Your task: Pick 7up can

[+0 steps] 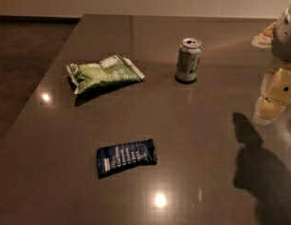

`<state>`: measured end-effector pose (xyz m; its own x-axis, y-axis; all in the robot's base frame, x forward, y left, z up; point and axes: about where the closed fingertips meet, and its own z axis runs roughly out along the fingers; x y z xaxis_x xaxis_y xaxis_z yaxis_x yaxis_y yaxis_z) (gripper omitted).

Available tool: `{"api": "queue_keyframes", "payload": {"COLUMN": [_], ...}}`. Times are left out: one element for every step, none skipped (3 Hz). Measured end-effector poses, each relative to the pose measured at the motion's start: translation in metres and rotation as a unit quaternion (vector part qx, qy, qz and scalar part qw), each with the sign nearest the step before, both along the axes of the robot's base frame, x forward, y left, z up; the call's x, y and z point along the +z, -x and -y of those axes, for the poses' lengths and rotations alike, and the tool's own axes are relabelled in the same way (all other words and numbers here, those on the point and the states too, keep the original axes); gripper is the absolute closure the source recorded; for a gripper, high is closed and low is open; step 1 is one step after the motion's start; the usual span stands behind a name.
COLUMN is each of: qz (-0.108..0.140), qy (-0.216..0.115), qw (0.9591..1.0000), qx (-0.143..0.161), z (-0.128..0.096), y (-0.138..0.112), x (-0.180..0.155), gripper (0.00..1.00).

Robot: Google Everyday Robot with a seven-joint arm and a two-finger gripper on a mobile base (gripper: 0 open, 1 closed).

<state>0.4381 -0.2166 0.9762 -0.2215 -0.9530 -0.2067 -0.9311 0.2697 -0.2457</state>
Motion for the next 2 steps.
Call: {"api": "queue_keyframes", "payload": {"qz": [0.0, 0.007], "qy": [0.0, -0.016], "qw": [1.0, 0.9998], "qx": [0.0, -0.004], "z": [0.0, -0.006], "y": [0.0, -0.013], "x": [0.0, -0.001], "gripper": [0.0, 0.0]}}
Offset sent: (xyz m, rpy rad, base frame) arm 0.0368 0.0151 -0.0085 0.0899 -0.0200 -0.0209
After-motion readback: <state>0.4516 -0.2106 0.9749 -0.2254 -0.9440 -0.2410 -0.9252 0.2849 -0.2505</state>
